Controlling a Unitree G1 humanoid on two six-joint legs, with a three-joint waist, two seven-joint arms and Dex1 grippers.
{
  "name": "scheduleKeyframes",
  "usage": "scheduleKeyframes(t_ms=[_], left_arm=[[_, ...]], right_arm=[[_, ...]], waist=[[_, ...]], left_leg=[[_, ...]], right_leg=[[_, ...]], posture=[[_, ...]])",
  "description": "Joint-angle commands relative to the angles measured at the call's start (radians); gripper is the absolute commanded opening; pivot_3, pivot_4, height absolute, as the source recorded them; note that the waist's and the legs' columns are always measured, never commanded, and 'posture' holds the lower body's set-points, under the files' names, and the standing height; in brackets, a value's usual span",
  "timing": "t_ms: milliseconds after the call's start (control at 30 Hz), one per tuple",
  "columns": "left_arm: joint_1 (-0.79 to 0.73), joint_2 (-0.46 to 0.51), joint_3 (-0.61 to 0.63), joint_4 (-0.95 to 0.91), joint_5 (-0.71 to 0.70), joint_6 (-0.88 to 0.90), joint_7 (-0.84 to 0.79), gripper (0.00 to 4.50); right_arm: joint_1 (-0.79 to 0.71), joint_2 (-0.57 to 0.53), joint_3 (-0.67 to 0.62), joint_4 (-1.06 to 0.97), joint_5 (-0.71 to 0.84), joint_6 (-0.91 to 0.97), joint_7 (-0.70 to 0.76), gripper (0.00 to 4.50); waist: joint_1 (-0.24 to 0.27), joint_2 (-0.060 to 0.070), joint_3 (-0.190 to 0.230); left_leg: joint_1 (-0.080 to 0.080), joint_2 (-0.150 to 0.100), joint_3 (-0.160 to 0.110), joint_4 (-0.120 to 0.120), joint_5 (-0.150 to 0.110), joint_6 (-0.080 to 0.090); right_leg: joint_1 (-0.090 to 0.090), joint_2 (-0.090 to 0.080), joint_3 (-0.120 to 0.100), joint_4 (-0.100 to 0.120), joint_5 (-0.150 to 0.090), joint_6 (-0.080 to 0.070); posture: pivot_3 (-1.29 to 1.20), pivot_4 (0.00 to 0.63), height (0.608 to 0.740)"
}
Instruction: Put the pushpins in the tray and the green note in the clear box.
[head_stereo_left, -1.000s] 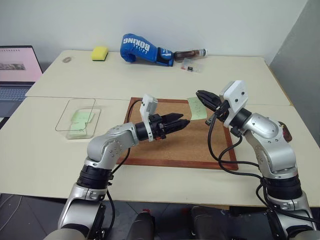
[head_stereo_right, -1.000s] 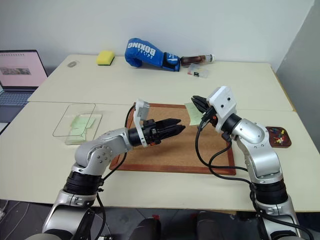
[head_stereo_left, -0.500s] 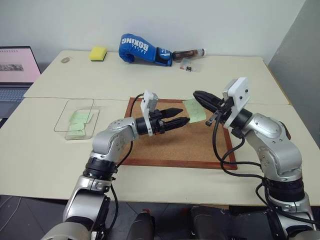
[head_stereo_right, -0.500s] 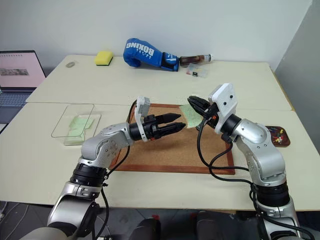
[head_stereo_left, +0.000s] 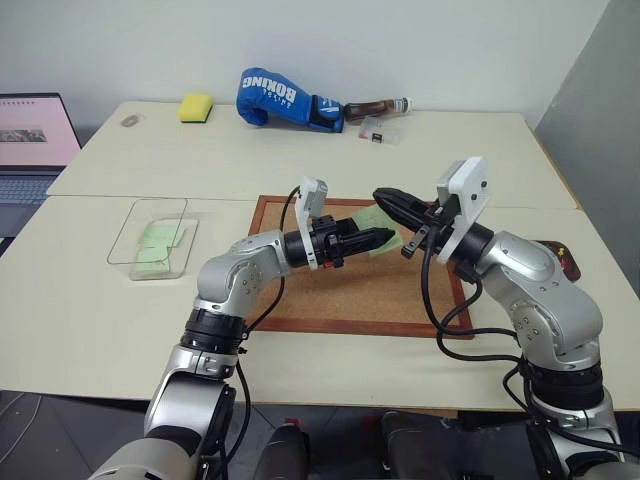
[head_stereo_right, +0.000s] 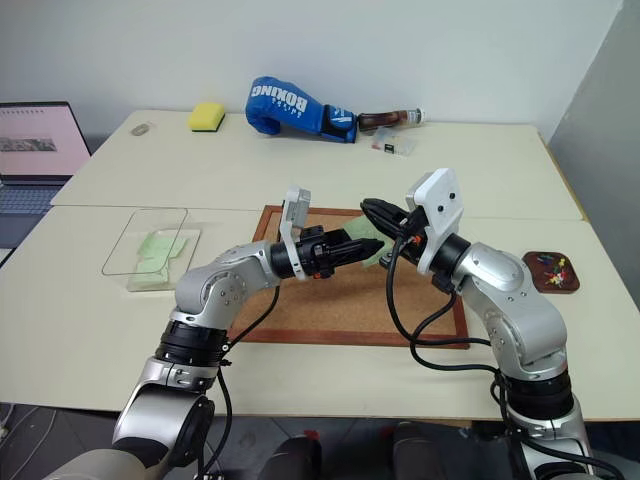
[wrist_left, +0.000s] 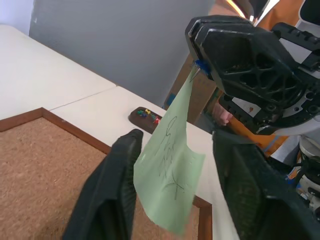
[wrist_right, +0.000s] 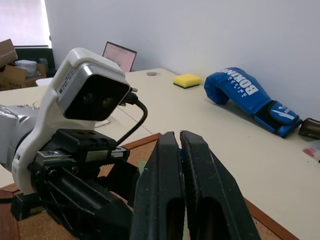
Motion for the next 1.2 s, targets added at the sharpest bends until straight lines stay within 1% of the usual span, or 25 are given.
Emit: scheduleKeyframes(t_ms=[33,167,300,433,600,733,833,900,967,1033,1067,1133,1200], left_arm=[[-0.003,-0.001,0.027,-0.044,-0.013,0.008,-0.002,1.56],[-0.004,-0.012,0.034,-0.044,-0.012,0.009,0.014,0.66],[0.002,-0.022,0.037,-0.047,-0.01,0.014,0.033,0.04],[0.002,-0.033,0.038,-0.031,0.003,0.034,0.075,0.04],[0.001,-0.06,0.107,0.041,-0.082,0.203,0.144,0.04],[0.025,-0.059,0.124,0.053,-0.098,0.275,0.153,0.04],[0.028,-0.067,0.112,0.033,-0.088,0.278,0.151,0.04],[0.016,-0.076,0.079,0.011,-0.049,0.233,0.144,0.04],[0.011,-0.067,-0.004,-0.045,0.025,0.15,0.106,0.04],[0.004,-0.059,-0.094,-0.094,0.106,0.059,0.071,0.04],[-0.006,-0.061,-0.137,-0.113,0.145,0.009,0.057,0.04],[-0.018,-0.062,-0.188,-0.128,0.198,-0.058,0.036,0.04],[-0.028,-0.056,-0.262,-0.131,0.289,-0.173,0.014,0.04]], right_arm=[[-0.007,-0.003,-0.015,-0.038,0.008,-0.015,-0.008,0.0],[-0.004,-0.006,-0.007,-0.04,0.007,-0.016,-0.002,0.0],[-0.002,-0.009,-0.008,-0.046,0.009,-0.012,-0.001,0.0],[0.002,-0.014,-0.009,-0.052,0.012,-0.008,-0.001,0.0],[0.013,-0.022,-0.021,-0.069,0.014,0.002,-0.009,0.0],[0.016,-0.027,-0.035,-0.077,0.013,0.007,-0.026,0.0],[0.026,-0.032,-0.063,-0.095,0.015,0.024,-0.054,0.0],[0.062,-0.06,-0.091,-0.104,-0.015,0.034,-0.08,0.0],[0.12,-0.1,-0.141,-0.087,-0.083,0.032,-0.131,0.0],[0.18,-0.125,-0.221,-0.057,-0.129,0.048,-0.197,0.0],[0.22,-0.132,-0.281,-0.031,-0.146,0.066,-0.233,0.0],[0.268,-0.141,-0.348,0.001,-0.168,0.083,-0.273,0.0],[0.294,-0.15,-0.417,0.065,-0.177,0.094,-0.299,0.0]], waist=[[0.0,0.0,0.0],[0.0,0.0,0.0],[0.0,0.0,0.0],[0.0,0.0,0.0],[0.0,0.0,0.0],[-0.006,0.0,0.0],[-0.006,0.0,0.0],[-0.003,0.0,0.0],[0.006,0.0,0.0],[0.012,0.0,0.0],[0.013,0.0,0.0],[0.014,0.0,0.0],[0.01,0.0,0.0]], left_leg=[[0.0,0.0,0.0,0.0,0.0,0.0],[0.0,0.0,0.0,0.0,0.0,0.0],[0.0,0.0,0.0,0.0,0.0,0.0],[0.0,0.0,0.0,0.0,0.0,0.0],[0.0,0.0,0.0,0.001,0.0,0.0],[0.0,0.0,0.0,0.001,0.0,0.0],[0.0,0.0,0.0,0.001,0.0,0.0],[0.0,0.0,0.0,0.001,0.0,0.0],[0.0,0.0,-0.001,0.001,0.0,0.0],[-0.001,-0.001,-0.001,0.001,0.0,0.0],[-0.002,-0.002,-0.001,0.002,0.0,0.0],[-0.002,-0.002,0.0,0.002,0.0,0.0],[-0.001,-0.002,0.0,0.002,0.0,0.0]], right_leg=[[0.0,0.0,0.0,0.0,0.0,0.0],[0.0,0.0,0.0,0.0,0.0,0.0],[0.0,0.0,0.0,0.0,0.0,0.0],[0.0,0.0,0.0,0.0,0.0,0.0],[0.0,0.0,0.0,0.0,0.0,0.0],[0.0,0.0,0.0,0.001,0.0,0.0],[0.0,0.0,0.0,0.001,0.0,0.0],[0.0,0.0,0.0,0.001,0.0,0.0],[0.0,0.0,0.0,0.001,0.0,0.0],[0.001,-0.001,-0.001,0.0,0.0,0.0],[0.001,-0.002,0.0,-0.001,0.0,0.0],[0.001,-0.002,0.0,-0.001,0.0,0.0],[0.001,-0.002,0.0,0.0,0.0,0.0]], posture=[[0.0,0.15,0.74],[0.0,0.15,0.74],[0.0,0.15,0.74],[0.0,0.15,0.74],[0.0,0.15,0.74],[0.0,0.15,0.74],[0.0,0.15,0.74],[0.0,0.15,0.74],[0.0,0.15,0.74],[0.0,0.15,0.74],[0.0,0.15,0.74],[0.0,0.15,0.74],[0.0,0.15,0.74]])
